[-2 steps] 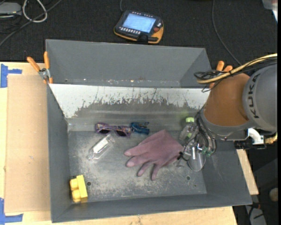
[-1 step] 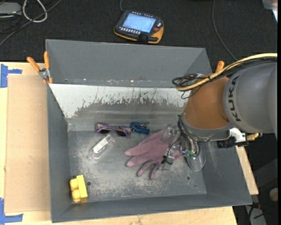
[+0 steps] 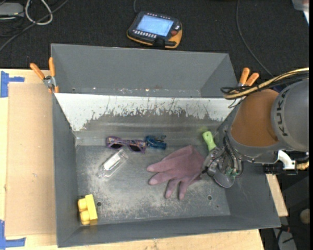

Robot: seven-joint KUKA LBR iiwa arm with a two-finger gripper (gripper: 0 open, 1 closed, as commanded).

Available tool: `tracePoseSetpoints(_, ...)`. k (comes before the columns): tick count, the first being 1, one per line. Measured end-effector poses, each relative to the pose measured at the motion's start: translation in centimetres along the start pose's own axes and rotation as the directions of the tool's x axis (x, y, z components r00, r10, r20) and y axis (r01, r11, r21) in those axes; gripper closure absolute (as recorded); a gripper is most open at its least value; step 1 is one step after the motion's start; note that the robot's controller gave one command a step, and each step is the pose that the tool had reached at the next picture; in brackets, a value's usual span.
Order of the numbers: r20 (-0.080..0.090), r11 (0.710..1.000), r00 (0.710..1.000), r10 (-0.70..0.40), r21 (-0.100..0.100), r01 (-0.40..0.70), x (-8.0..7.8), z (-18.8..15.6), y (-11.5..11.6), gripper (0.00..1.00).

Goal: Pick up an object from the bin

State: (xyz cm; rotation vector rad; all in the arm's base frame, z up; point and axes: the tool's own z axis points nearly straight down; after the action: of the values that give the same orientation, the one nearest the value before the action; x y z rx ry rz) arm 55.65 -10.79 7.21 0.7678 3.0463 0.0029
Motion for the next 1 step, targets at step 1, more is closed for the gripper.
tracePoseSetpoints(1, 0.000, 1.000, 1.000, -0.001, 0.000, 0.001, 0.01, -0.03, 0.01, 1.00)
